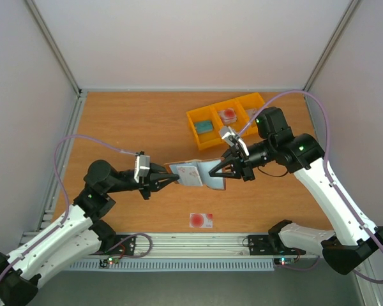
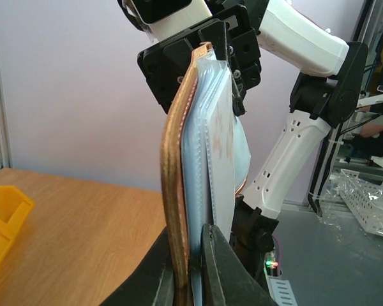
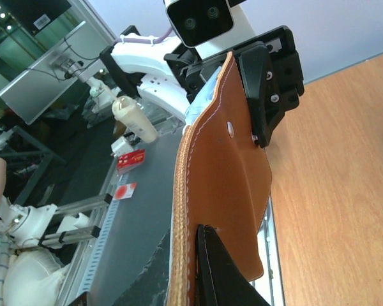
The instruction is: Take the credit cards out of the card holder
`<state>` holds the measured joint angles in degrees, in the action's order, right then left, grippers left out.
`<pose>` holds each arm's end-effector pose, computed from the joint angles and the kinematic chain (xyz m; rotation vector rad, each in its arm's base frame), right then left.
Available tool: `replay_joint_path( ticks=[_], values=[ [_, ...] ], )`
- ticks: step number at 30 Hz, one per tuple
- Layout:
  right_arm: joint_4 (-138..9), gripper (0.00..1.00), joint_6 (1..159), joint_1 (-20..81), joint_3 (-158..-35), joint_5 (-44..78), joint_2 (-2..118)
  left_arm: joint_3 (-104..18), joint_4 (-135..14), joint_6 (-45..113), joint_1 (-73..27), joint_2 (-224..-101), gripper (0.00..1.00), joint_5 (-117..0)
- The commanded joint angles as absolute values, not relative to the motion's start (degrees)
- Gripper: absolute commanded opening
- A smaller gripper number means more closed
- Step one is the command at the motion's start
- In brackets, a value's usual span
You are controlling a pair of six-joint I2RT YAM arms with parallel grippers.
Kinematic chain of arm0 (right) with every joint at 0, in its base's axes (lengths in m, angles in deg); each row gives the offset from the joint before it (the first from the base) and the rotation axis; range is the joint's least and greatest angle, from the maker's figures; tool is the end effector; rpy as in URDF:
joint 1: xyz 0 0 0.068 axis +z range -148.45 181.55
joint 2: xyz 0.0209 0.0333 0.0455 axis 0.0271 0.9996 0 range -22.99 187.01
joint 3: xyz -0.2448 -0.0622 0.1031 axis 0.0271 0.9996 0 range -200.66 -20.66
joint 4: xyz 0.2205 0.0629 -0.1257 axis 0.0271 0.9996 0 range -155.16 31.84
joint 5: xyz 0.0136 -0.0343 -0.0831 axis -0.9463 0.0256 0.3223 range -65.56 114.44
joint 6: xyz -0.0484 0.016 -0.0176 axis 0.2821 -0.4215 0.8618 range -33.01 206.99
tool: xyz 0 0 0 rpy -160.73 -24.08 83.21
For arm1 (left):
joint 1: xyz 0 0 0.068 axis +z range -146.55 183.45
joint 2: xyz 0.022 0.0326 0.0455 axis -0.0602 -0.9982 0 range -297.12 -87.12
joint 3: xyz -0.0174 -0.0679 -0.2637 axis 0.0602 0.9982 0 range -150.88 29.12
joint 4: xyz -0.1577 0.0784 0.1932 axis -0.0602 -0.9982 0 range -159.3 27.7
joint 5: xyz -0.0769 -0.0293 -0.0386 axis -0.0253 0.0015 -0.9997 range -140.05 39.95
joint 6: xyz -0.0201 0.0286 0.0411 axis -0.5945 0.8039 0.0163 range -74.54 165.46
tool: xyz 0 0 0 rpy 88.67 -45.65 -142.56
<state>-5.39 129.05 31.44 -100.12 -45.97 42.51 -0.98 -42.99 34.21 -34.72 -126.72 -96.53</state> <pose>0.1513 0.1255 0.4095 -1.5971 1.2496 1.2837 0.1139 -0.1224 0.3173 1.0287 1.2049 -1.2513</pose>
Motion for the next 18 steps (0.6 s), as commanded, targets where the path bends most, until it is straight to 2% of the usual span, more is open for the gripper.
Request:
replay_joint_path(
  ticks=[1, 4, 8, 14, 18],
  values=[
    [-5.9, 0.04, 129.7, 32.6, -100.1, -48.6, 41.8, -2.6, -41.5, 36.3, -35.3, -127.5, 0.12, -95.6],
    [-10.1, 0.04, 126.5, 33.7, -98.5, -45.8, 42.0, -2.7, -41.1, 36.2, -35.9, -127.9, 0.28, -94.3],
    [-15.2, 0.04, 124.2, 35.2, -97.0, -44.3, 42.2, -3.0, -40.3, 35.1, -37.2, -128.6, 0.39, -93.3],
    [-17.4, 0.04, 123.4, 35.4, -95.7, -44.0, 42.2, -2.8, -40.4, 34.8, -37.8, -128.2, 0.4, -93.0],
    [-18.2, 0.04, 122.7, 35.3, -95.5, -44.0, 43.0, -2.5, -40.7, 34.5, -37.8, -127.6, 0.33, -93.7]
  ],
)
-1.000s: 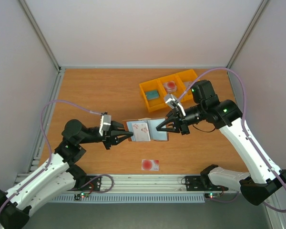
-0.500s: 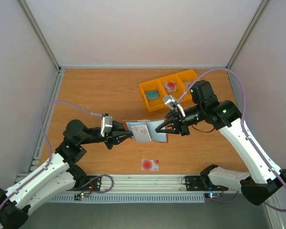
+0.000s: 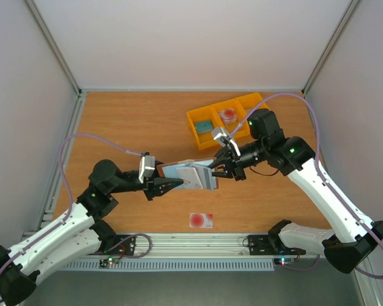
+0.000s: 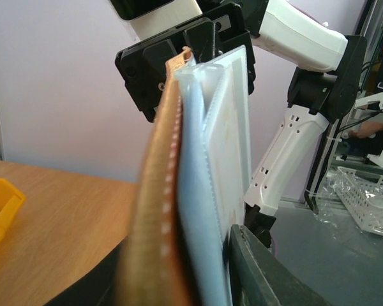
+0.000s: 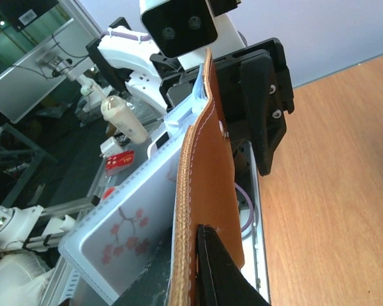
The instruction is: Take the credit cards out of the card holder
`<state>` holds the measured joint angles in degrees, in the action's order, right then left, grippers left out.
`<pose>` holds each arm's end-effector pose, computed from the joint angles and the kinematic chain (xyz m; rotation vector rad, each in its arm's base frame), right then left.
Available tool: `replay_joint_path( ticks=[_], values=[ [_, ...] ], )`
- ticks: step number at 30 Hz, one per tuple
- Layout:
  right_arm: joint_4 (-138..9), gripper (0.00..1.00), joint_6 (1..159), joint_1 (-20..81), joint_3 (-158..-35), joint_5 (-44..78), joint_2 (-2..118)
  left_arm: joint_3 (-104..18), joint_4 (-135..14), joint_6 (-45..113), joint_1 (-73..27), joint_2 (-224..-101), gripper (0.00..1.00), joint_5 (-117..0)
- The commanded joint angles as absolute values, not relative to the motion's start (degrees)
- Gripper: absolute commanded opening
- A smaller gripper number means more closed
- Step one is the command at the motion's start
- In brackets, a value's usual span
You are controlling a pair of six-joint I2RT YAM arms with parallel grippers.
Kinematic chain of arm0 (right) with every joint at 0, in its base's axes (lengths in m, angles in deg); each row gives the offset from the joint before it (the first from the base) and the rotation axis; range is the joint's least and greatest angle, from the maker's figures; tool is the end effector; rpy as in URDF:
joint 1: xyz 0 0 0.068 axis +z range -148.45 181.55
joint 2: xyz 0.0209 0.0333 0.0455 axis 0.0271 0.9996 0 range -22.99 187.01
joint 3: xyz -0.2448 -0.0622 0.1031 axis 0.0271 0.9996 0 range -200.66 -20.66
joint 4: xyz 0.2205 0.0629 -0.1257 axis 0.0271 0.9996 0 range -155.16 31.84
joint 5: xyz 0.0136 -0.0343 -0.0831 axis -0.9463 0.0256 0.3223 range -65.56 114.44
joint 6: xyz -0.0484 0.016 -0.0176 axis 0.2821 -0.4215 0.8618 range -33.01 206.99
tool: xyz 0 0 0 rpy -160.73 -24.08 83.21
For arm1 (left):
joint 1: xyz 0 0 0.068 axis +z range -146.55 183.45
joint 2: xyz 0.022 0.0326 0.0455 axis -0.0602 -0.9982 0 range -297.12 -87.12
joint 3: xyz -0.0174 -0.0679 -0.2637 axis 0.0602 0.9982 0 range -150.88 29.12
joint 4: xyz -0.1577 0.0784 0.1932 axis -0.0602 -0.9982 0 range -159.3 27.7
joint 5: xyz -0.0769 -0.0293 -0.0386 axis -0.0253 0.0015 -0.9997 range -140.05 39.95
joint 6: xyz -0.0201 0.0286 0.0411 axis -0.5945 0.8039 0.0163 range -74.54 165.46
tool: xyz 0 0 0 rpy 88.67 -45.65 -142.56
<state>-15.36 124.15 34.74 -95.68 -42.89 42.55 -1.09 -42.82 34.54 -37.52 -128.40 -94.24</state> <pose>0.1573 0.1420 0.3966 -1.6070 1.2415 1.2605 0.1136 -0.1316 0.3141 1.0343 1.2229 -1.2638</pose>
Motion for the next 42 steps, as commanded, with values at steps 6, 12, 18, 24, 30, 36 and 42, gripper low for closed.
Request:
replay_joint_path(
  ticks=[6, 12, 18, 24, 30, 36, 42],
  values=[
    [-18.6, 0.05, 121.9, 35.3, -95.4, -39.6, 43.5, -2.5, -40.8, 33.3, -37.8, -127.0, 0.12, -96.1],
    [-17.6, 0.26, 121.8, 33.3, -94.0, -31.7, 42.7, -2.0, -42.5, 30.1, -37.7, -125.8, 0.0, -94.5],
    [-17.1, 0.53, 119.3, 26.8, -93.8, -16.7, 35.5, 0.8, -45.8, 18.3, -35.7, -125.1, 0.0, -86.2],
    [-16.4, 0.41, 117.4, 24.8, -97.7, -8.3, 28.8, 1.7, -43.9, 18.3, -34.8, -124.7, 0.0, -85.7],
    [-21.4, 0.29, 114.3, 35.0, -94.8, -30.8, 34.6, 1.0, -42.7, 22.1, -34.7, -125.0, 0.0, -88.1],
    [-28.0, 0.31, 112.5, 39.1, -92.9, -32.3, 40.4, 1.0, -41.6, 22.5, -34.7, -125.2, 0.0, -91.3],
    [-28.4, 0.35, 113.6, 37.8, -92.1, -30.9, 41.3, 1.0, -39.6, 24.6, -34.6, -125.2, 0.0, -96.8]
  ],
)
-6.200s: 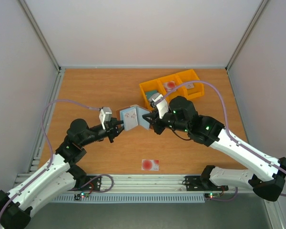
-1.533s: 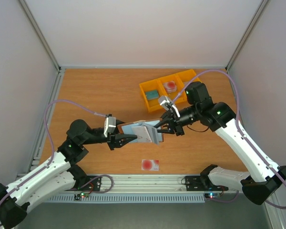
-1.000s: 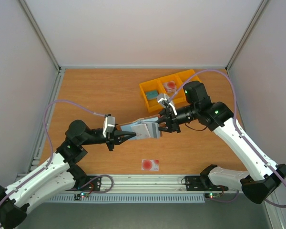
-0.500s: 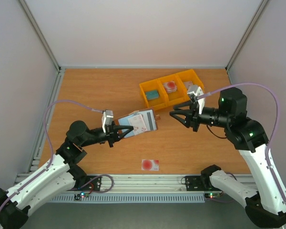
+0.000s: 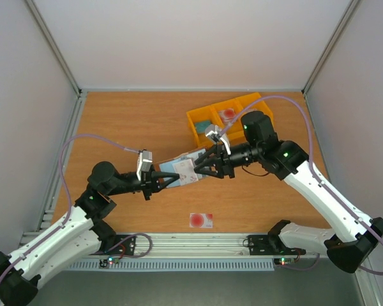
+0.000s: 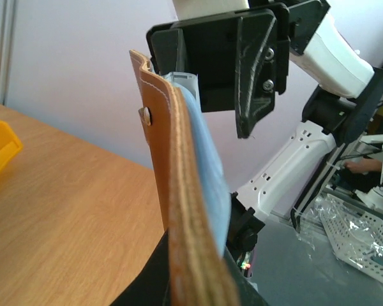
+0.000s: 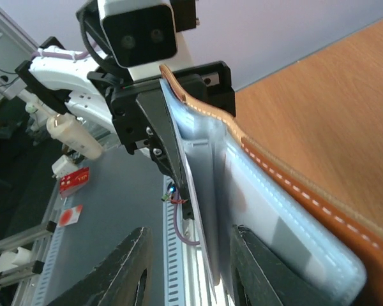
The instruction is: Take the credit cards out of the card holder
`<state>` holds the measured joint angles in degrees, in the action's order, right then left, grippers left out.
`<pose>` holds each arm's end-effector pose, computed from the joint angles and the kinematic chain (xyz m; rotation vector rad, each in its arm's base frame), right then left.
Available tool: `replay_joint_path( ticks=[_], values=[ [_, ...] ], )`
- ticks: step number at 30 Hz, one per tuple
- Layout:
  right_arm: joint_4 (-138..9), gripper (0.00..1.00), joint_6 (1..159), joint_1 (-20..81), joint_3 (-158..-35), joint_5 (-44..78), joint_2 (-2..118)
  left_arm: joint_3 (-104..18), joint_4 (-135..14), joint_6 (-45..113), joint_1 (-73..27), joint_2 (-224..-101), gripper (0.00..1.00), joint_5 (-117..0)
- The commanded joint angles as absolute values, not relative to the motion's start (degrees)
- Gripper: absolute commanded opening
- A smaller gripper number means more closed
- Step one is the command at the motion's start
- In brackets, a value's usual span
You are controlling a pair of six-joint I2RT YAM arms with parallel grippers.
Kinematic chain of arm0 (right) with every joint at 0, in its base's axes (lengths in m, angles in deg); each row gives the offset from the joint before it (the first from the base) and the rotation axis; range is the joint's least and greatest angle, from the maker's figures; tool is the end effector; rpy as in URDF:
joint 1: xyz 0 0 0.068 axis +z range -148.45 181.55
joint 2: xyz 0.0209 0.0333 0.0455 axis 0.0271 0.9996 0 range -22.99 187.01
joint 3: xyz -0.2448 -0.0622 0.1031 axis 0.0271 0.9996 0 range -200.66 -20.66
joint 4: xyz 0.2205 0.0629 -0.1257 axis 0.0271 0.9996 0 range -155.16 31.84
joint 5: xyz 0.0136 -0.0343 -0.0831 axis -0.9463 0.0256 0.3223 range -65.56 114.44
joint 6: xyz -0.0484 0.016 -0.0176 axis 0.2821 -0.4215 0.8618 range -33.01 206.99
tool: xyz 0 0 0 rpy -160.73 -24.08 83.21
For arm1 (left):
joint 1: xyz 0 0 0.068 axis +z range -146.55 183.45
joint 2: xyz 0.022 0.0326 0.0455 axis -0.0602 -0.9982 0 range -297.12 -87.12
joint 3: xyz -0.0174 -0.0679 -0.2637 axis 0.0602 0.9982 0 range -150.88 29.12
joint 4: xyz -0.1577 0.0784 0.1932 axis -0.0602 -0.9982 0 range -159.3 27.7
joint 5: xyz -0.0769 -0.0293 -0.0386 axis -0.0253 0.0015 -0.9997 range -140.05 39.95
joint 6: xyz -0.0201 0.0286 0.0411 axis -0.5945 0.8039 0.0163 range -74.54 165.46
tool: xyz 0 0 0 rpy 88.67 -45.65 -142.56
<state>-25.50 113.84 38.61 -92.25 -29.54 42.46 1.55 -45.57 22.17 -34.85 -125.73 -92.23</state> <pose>0.1636 0.1595 0.3871 -1.5230 1.4075 1.1102 0.1151 -0.1214 0.3002 0.8484 1.4355 -1.3758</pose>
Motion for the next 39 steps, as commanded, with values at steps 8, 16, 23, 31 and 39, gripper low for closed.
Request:
replay_joint_path(
  ticks=[8, 16, 23, 31, 39],
  values=[
    [-28.1, 0.22, 113.9, 37.7, -90.7, -38.2, 44.3, 0.9, -39.1, 23.9, -34.7, -125.8, 0.0, -95.8],
    [-29.3, 0.04, 113.9, 37.7, -90.4, -40.6, 44.9, 0.3, -39.6, 23.4, -34.7, -126.3, 0.0, -95.5],
    [-28.7, 0.01, 114.2, 33.4, -88.7, -41.3, 43.0, 1.1, -39.4, 20.1, -34.7, -126.0, 0.03, -94.7],
    [-25.1, 0.01, 116.0, 31.7, -89.5, -40.0, 40.6, 1.5, -39.3, 19.2, -34.7, -126.0, 0.0, -94.4],
    [-14.1, 0.01, 120.7, 26.4, -93.0, -32.5, 36.5, 3.0, -47.7, 13.1, -32.9, -125.3, 0.0, -82.5]
  ],
)
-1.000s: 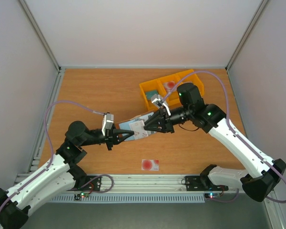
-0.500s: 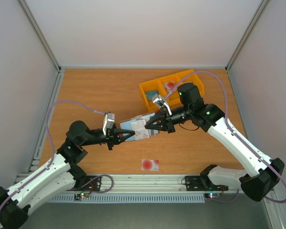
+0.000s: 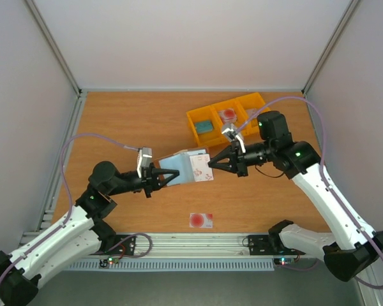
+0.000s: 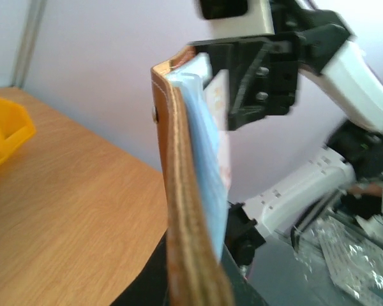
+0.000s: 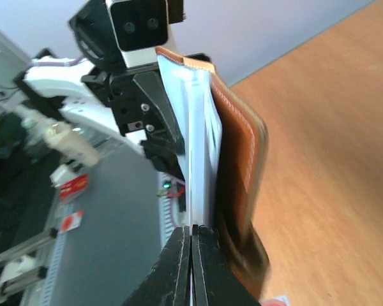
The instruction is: Take the credit cards out of the card holder
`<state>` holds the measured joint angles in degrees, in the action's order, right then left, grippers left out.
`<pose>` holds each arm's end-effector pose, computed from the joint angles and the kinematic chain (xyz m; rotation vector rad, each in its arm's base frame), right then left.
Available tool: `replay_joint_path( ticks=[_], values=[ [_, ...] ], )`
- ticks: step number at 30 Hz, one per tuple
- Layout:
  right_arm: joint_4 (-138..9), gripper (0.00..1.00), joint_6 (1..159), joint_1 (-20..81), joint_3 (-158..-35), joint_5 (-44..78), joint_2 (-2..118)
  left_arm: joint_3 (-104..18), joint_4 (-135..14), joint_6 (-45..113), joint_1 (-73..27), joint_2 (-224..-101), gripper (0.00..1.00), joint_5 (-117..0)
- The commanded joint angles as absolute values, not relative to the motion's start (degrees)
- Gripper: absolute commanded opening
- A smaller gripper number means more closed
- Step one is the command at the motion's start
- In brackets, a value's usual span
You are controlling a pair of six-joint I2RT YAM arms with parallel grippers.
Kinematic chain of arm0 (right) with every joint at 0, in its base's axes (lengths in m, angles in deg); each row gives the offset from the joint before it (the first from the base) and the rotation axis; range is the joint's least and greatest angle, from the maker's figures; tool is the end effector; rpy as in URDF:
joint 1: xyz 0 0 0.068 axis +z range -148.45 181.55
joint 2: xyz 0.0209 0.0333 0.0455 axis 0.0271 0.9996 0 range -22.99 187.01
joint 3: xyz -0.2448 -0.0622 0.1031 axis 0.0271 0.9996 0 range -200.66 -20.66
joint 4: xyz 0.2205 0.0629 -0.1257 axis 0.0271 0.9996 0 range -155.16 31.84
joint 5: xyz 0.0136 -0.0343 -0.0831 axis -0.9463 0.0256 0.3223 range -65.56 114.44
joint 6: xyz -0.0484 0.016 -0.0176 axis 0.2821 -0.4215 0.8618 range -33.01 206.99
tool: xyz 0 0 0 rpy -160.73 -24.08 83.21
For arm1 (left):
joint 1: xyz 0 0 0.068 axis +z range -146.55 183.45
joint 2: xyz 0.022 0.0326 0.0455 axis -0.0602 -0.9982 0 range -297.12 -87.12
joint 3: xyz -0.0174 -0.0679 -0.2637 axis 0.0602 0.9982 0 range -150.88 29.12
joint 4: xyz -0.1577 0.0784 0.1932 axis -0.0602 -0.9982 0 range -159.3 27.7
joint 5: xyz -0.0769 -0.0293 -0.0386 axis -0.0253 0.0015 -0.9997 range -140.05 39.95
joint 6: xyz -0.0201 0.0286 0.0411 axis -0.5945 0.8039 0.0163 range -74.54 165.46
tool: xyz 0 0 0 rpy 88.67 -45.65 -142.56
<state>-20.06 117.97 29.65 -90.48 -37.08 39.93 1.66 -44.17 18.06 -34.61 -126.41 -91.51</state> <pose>0.1682 0.1252 0.3813 -1.4648 1.4313 1.1465 0.1176 -0.1221 0.3002 0.7895 1.4699 -1.4172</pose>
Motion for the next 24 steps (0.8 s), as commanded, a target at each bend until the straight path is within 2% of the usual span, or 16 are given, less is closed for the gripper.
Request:
replay_joint_path(
  ticks=[1, 5, 10, 17, 21, 22, 24],
  values=[
    [-13.6, 0.01, 120.4, 25.5, -93.1, -30.7, 35.6, 3.7, -50.2, 9.1, -31.7, -125.4, 0.0, -79.3],
    [-11.8, 0.01, 119.5, 23.9, -93.1, -25.1, 34.2, 8.0, -57.1, -3.1, -25.7, -127.0, 0.0, -73.9],
    [-11.9, 0.01, 117.5, 23.9, -93.2, -27.6, 36.0, 12.5, -64.5, -12.5, -20.0, -132.6, 0.0, -69.7],
    [-12.1, 0.01, 116.3, 24.1, -91.6, -28.5, 36.2, 14.3, -65.0, -17.2, -19.1, -139.9, 0.0, -69.4],
    [-11.8, 0.01, 116.3, 24.8, -90.9, -27.6, 37.0, 15.1, -66.6, -14.7, -19.0, -142.2, 0.0, -66.9],
    [-11.7, 0.01, 116.4, 25.0, -91.0, -27.3, 37.3, 14.7, -70.4, -13.2, -19.0, -142.1, 0.03, -64.4],
    [-11.3, 0.01, 116.6, 25.6, -91.4, -26.9, 37.8, 13.2, -80.2, -12.7, -18.7, -140.8, 0.19, -57.7]
  ],
)
